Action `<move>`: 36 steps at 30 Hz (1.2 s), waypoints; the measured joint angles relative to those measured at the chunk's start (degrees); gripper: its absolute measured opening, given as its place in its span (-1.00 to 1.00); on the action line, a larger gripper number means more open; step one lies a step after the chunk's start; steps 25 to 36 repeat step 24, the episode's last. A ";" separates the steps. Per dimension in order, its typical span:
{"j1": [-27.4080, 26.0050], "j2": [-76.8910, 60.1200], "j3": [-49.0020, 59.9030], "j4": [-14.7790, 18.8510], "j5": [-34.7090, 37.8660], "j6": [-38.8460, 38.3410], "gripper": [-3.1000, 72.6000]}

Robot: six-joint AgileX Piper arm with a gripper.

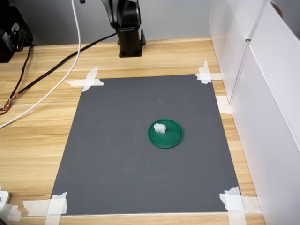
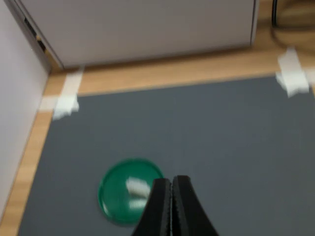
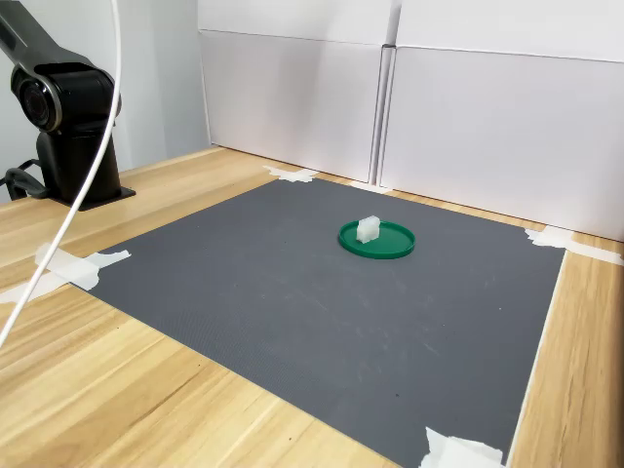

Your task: Grasp a white terminal and put it in the green lid.

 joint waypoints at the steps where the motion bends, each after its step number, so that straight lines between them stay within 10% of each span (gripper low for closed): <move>1: 0.00 -2.21 2.64 0.00 0.00 0.25 -0.97; 36: 0.00 -26.14 25.33 0.00 0.87 0.28 -0.97</move>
